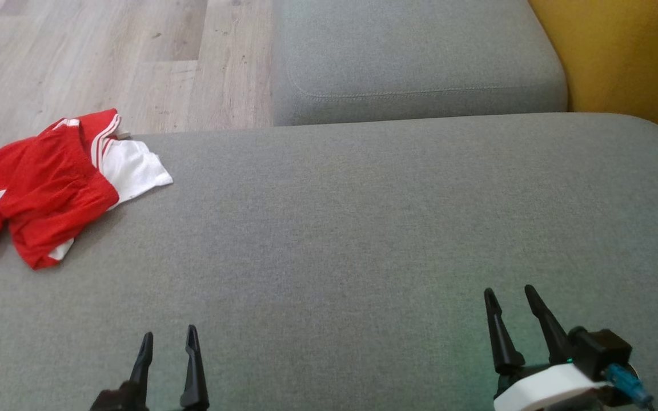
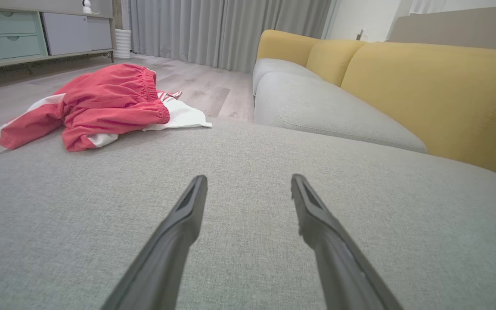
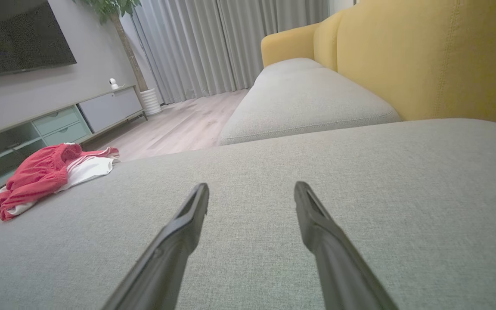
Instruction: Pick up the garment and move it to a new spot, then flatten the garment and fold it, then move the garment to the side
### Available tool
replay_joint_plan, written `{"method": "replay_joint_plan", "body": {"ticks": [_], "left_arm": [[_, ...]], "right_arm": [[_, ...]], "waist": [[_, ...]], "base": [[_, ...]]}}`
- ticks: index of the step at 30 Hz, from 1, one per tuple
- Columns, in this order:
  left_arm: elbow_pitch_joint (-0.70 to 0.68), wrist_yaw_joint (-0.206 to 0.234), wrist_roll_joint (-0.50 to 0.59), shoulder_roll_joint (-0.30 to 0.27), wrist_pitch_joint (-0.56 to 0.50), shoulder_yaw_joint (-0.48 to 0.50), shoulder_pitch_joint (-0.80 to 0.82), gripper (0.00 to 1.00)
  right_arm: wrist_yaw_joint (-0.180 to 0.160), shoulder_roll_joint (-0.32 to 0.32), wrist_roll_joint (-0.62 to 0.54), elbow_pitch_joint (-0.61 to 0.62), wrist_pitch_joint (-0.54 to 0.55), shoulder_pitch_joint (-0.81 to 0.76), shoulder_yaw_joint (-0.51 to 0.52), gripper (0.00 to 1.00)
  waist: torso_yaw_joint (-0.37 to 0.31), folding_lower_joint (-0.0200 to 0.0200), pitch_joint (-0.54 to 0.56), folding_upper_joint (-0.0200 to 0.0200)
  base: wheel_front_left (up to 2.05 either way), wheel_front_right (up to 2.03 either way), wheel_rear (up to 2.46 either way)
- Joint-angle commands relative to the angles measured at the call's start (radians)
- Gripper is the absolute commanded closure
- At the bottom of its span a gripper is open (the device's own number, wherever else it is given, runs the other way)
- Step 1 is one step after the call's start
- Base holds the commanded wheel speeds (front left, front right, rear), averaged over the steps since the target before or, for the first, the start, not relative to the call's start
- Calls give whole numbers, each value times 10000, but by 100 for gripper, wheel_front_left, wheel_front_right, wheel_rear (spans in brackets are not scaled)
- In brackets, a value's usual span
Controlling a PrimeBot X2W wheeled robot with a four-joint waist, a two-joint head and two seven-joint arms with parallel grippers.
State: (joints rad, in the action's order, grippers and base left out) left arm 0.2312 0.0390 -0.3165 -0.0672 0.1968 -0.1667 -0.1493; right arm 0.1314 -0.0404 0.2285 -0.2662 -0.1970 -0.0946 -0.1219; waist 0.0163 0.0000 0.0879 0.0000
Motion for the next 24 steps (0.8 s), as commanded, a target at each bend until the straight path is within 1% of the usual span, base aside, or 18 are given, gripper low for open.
{"method": "replay_joint_plan", "body": {"ticks": [1,17,24], "left_arm": [[-250,88,372,-63,200,165,257,0],[-278,248,1957,-47,644,148,-13,0],[-217,211,1933,-21,649,194,-3,0]], "right_arm": [[-7,-89,-390,293,-200,273,-276,0],[-7,-98,-1920,222,-642,176,-461,0],[-7,-98,-1769,150,-648,202,-480,0]], "waist": [[5,0,16,0],[38,0,127,0],[41,0,143,0]], "base": [[0,0,0],[0,0,0],[0,0,0]]}}
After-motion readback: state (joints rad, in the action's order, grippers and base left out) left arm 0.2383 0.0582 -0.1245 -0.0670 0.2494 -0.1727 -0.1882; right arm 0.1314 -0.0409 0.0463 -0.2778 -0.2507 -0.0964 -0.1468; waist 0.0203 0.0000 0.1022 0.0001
